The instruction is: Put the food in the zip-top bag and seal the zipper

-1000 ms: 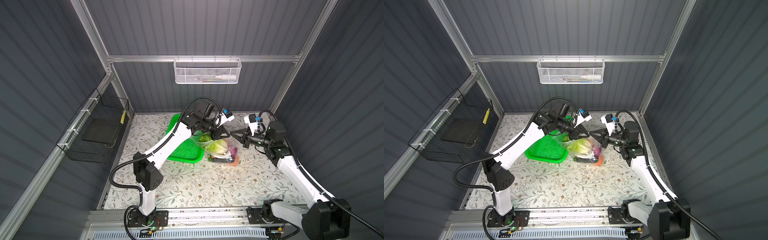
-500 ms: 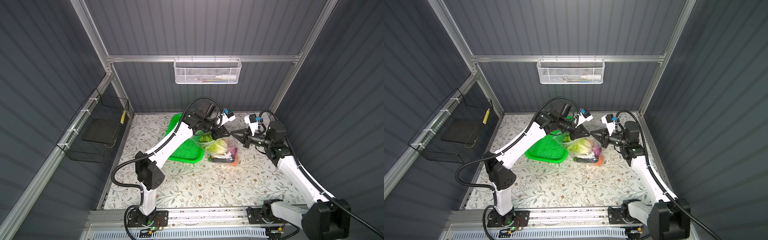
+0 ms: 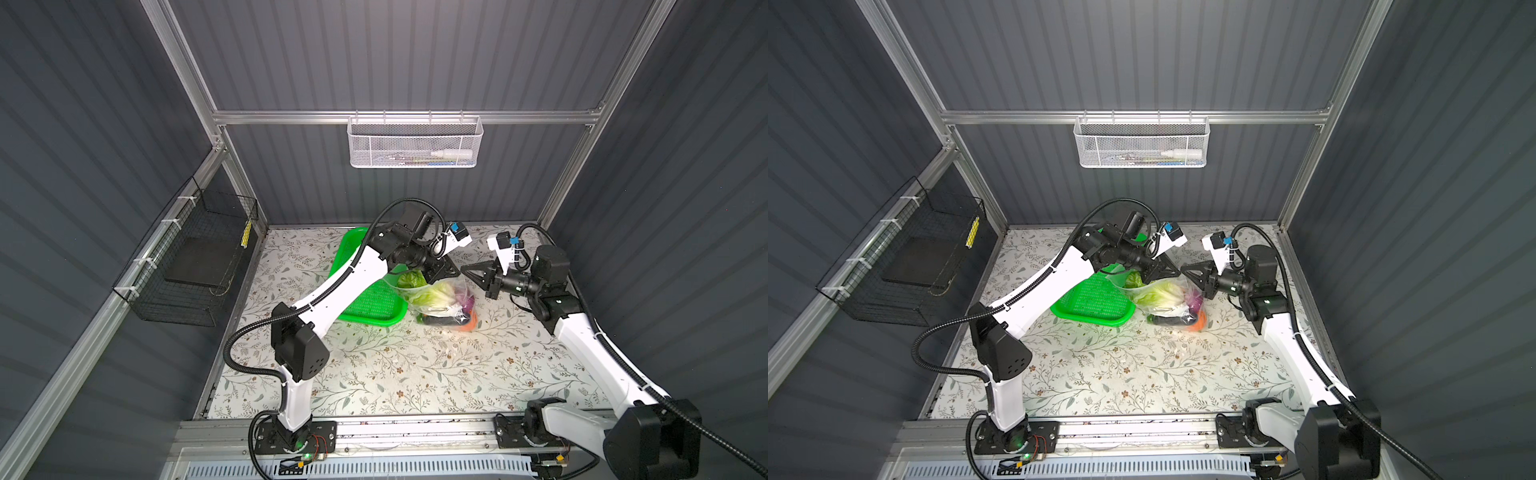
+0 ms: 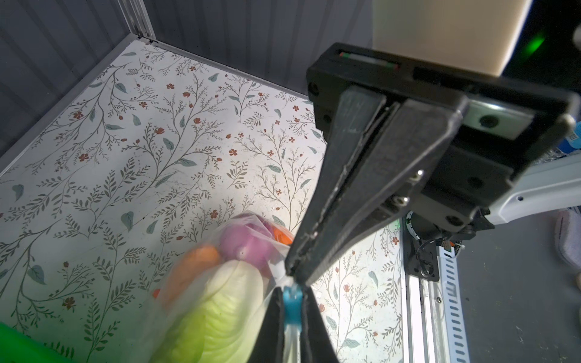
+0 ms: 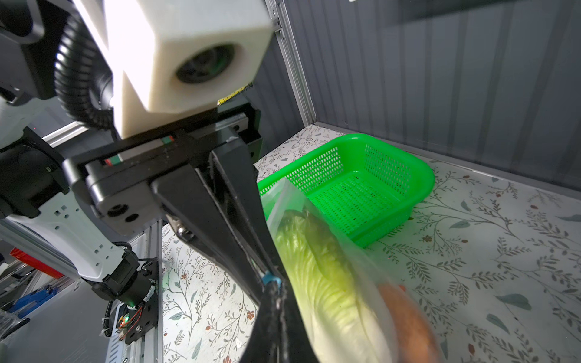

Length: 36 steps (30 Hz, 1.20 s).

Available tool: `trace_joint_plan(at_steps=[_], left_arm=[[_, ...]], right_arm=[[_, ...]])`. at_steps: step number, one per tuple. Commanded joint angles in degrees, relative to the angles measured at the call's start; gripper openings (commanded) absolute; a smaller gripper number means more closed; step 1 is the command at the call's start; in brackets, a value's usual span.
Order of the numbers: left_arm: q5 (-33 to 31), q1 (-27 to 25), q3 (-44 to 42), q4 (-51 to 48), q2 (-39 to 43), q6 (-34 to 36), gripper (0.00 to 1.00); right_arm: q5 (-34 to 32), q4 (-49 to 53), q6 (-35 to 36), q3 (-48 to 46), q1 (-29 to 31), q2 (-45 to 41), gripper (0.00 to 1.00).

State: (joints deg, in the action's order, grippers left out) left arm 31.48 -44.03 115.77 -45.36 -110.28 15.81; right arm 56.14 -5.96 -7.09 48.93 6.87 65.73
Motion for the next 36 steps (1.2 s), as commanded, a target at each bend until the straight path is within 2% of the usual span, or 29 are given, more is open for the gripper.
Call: trace_joint_plan(at_steps=[1,19,32,33,36], left_arm=[[-3.52,0.53,-2.36,-2.54,2.88,-1.13,0.0],[-6.99,0.72,-3.18,-5.15,2.86,0.77,0.0],[-5.34,2.02,-3.06,-3.91,3.49,0.15,0.0],[-4.82,2.02,-2.65,-3.81,3.33,-0.22,0.0],[-3.26,1.96,-1.56,-3.23,3.16,-1.15,0.0]], right_arm=[[-0.25,-2.48,-0.95,-0.28,-1.5,-1.22,0.0],[-0.07,-2.93,-0.83,0.88,-2.25,-3.72,0.0],[0.18,-1.78,-0.06,1.23,-3.4,-3.94,0.0],[0.36,-1.35,0.63,1.17,-3.26,-4.04,0.02],[2.34,4.75,4.74,3.07,-2.63,-3.36,0.31]])
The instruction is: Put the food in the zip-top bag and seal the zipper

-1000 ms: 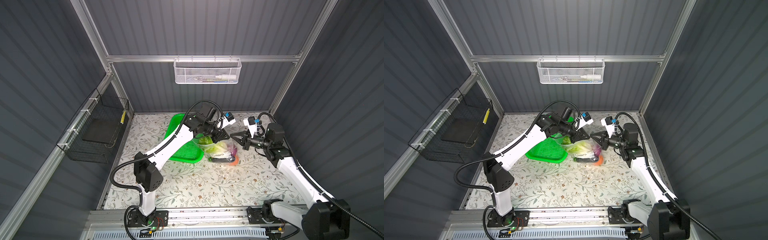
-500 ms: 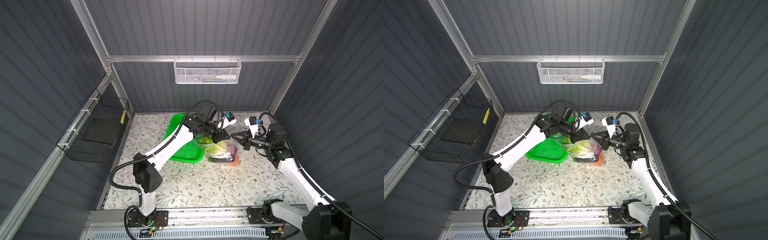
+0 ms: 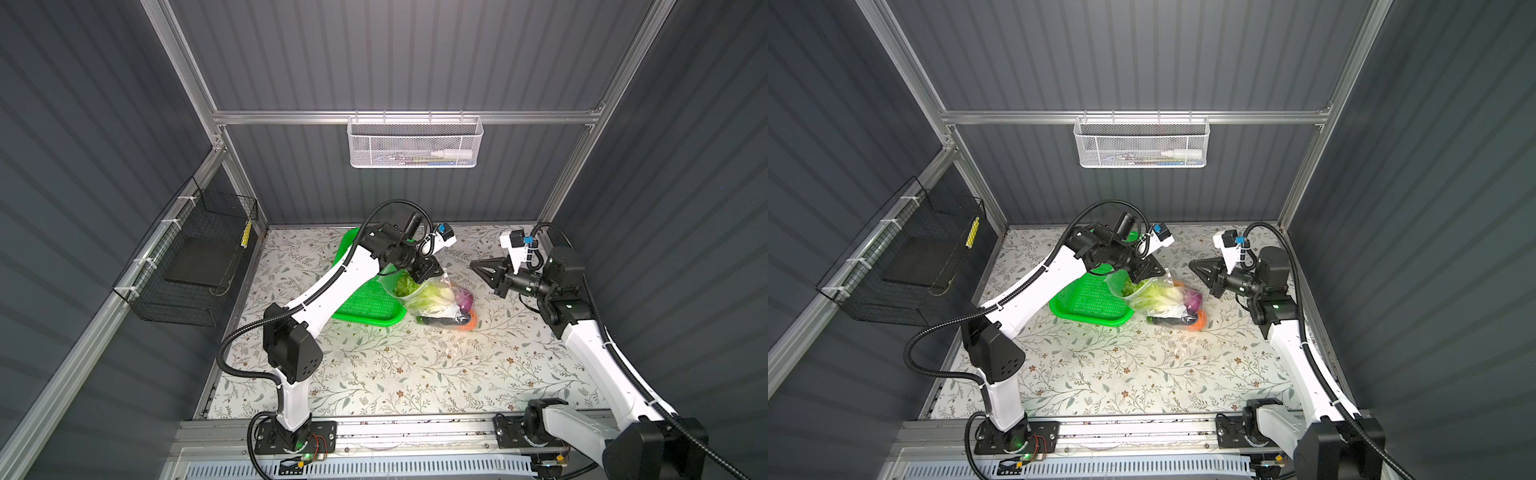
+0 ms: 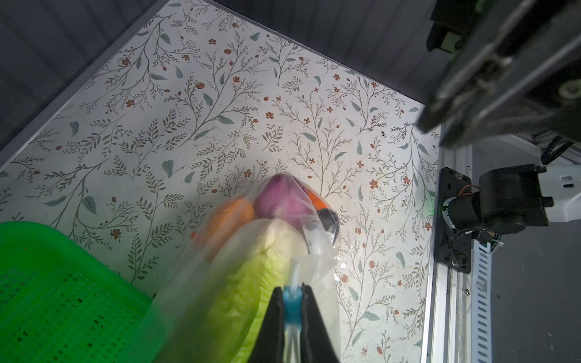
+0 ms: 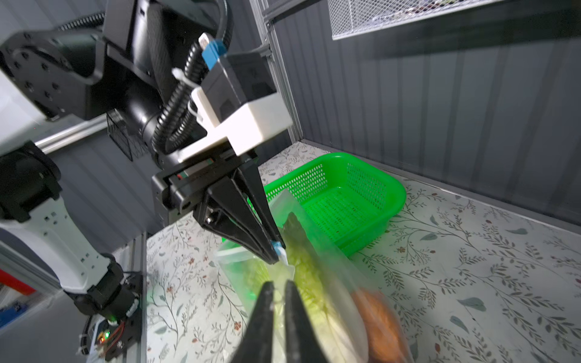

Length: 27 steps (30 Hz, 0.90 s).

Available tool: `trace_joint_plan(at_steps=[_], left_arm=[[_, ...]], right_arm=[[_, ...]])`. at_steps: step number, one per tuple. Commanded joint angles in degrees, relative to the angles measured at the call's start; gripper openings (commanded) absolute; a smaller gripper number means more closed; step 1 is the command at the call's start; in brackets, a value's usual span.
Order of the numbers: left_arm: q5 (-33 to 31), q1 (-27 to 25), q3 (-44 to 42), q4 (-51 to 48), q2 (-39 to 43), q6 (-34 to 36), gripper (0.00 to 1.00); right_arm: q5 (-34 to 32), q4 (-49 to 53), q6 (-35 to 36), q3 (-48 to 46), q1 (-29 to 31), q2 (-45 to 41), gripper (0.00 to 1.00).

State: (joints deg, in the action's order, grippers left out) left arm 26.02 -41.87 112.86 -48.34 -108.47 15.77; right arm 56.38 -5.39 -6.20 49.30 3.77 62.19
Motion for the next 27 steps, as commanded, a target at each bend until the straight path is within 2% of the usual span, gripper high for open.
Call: trace_joint_plan(at_steps=[1,4,13,23,26,27], left_arm=[[2.59,-0.21,1.53,0.07,1.35,-1.47,0.0],[3.63,-0.58,2.05,0.85,1.15,-2.57,0.0],[4.52,-0.85,2.96,0.62,1.09,-3.21,0.0],[5.97,-1.2,3.92,0.17,0.37,-3.71,0.0],[5.91,-1.29,3.94,0.42,0.34,-3.95,0.0],[5.91,-1.24,3.75,0.52,0.28,-4.07,0.0]], right_arm=[[2.38,6.51,5.81,3.47,0.98,0.44,0.39],[1.13,10.43,9.59,4.64,2.62,1.23,0.46],[0.19,14.78,15.61,5.72,5.23,6.07,0.44],[-0.55,10.78,16.08,7.62,8.94,11.8,0.53],[-0.67,9.02,15.19,8.15,9.53,13.25,0.5],[-1.16,8.06,14.67,8.04,9.72,13.41,0.44]])
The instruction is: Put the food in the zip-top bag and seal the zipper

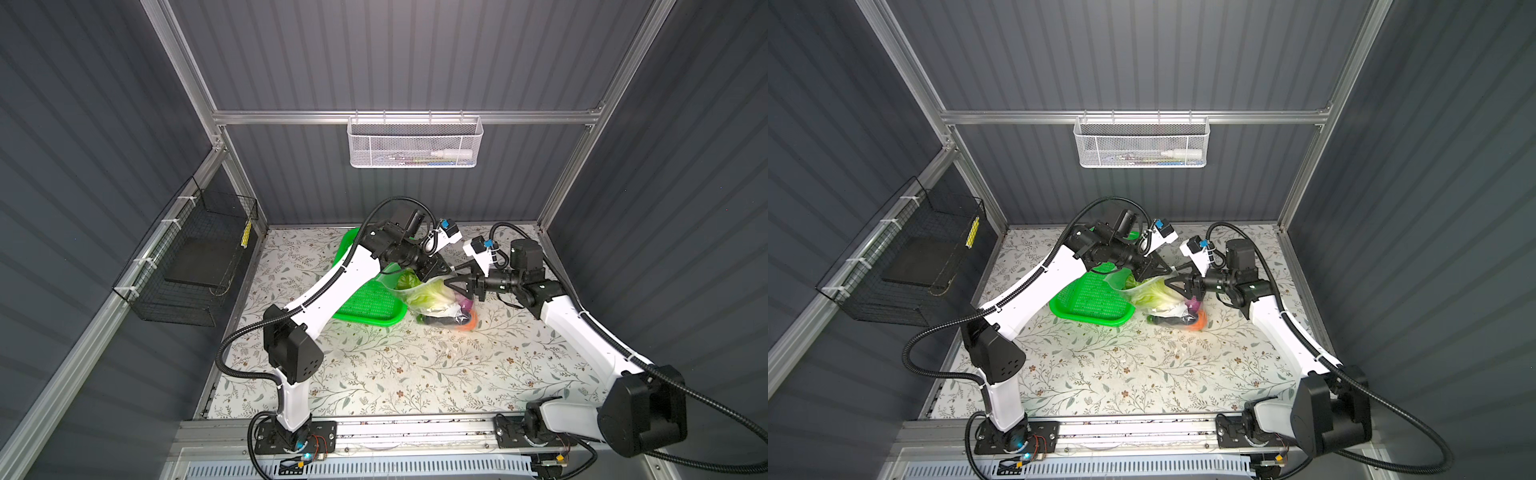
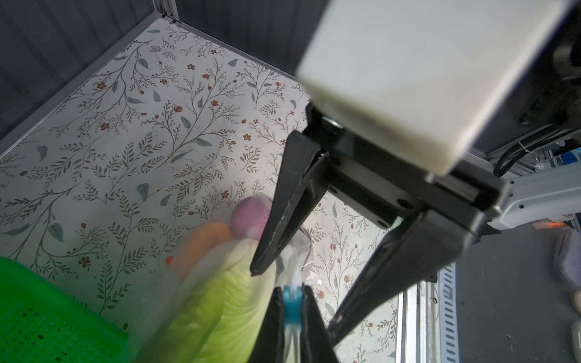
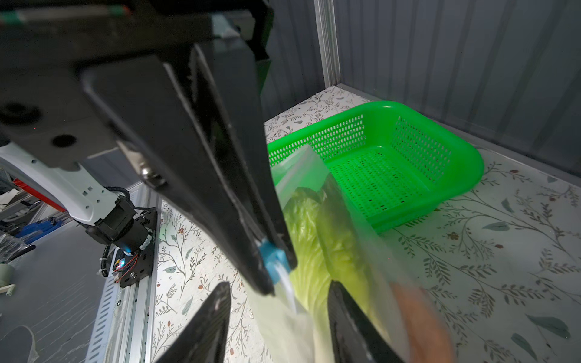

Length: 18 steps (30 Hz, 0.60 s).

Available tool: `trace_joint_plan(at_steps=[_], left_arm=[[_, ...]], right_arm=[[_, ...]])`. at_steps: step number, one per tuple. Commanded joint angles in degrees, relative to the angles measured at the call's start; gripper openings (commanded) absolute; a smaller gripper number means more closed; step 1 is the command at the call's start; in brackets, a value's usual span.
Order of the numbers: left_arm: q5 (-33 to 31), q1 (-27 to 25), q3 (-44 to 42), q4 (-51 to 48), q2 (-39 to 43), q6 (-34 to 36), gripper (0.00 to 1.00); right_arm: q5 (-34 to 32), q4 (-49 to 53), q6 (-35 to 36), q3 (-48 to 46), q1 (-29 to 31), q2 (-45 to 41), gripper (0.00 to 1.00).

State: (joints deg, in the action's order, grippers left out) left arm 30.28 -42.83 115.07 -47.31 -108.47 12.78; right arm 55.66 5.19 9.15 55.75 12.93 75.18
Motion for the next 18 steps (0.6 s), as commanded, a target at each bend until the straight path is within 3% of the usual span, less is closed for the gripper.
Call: trace_joint_plan(at_steps=[1,3,5,18], left_arm=[[1.75,-0.4,1.4,-0.42,0.36,-1.29,0.0],[1.43,-0.5,1.08,-0.58,0.47,-1.33,0.0],[0.96,-0.48,0.55,-0.68,0.87,-1.08,0.0],[-3.74,-0.44,2.06,-6.95,-0.03,3.93,0.0]], right_arm=[[-0.59,-3.39,-1.03,1.48,0.6,0.48,0.36],[-1.59,-3.96,-1.54,1.36,0.61,0.39,0.13],[-1.84,-3.82,-1.56,1.17,0.61,-0.09,0.0],[-4.94,-4.2,-7.39,-1.49,-1.51,-7.44,0.0]])
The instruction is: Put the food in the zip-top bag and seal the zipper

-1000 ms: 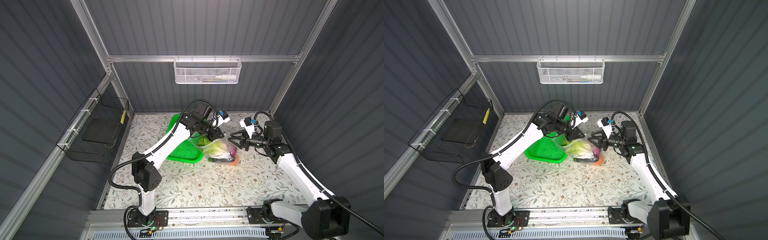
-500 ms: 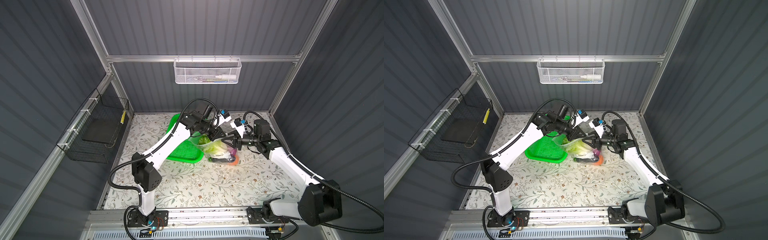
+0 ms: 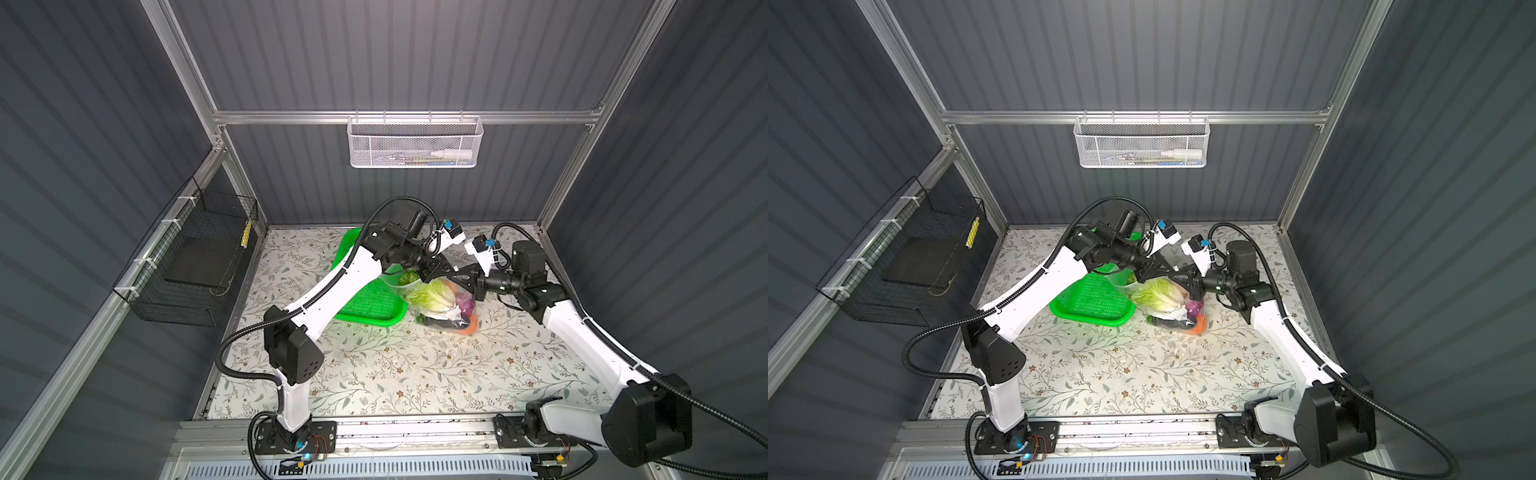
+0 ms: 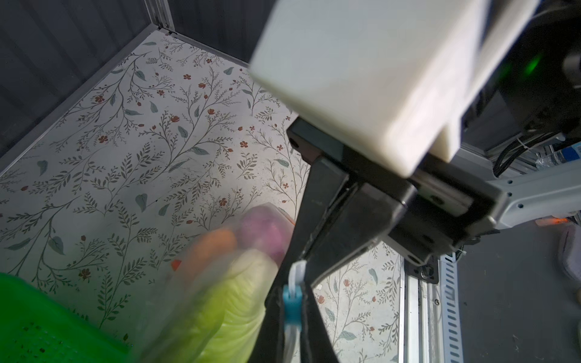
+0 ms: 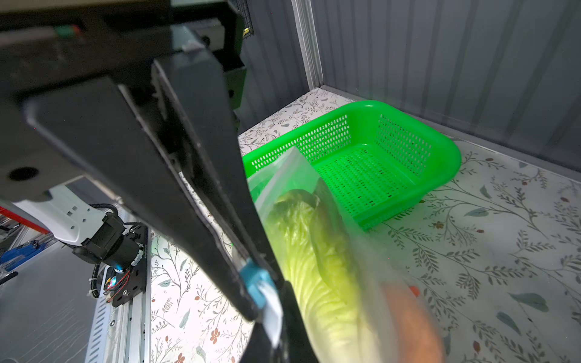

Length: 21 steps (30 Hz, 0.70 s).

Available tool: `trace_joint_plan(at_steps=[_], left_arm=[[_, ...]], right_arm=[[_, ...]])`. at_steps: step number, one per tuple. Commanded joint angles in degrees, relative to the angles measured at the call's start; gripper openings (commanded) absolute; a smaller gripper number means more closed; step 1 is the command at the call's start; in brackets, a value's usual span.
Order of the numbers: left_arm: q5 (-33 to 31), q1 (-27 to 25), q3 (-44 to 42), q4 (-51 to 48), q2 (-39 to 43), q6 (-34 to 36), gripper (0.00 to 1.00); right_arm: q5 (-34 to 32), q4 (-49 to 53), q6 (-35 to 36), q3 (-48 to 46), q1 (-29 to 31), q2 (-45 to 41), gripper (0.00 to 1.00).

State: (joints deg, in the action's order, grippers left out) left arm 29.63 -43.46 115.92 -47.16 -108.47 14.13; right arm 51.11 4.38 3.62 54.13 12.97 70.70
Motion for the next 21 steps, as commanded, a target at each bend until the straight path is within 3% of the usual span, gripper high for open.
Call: trace_joint_plan(at_steps=[1,16,21], left_arm=[[-3.51,0.22,1.55,-7.6,-0.15,3.04,0.0],[-7.02,0.33,5.73,-8.57,-3.58,4.68,0.0],[-4.62,0.33,7.7,-8.68,-5.5,4.1,0.01]], right_arm=[[-0.53,-3.54,-2.01,-0.11,-1.95,-3.32,0.0],[2.17,-4.75,-3.51,-2.84,-4.19,-9.62,0.0],[-0.8,0.05,0.52,-1.96,-3.92,-11.98,0.0]])
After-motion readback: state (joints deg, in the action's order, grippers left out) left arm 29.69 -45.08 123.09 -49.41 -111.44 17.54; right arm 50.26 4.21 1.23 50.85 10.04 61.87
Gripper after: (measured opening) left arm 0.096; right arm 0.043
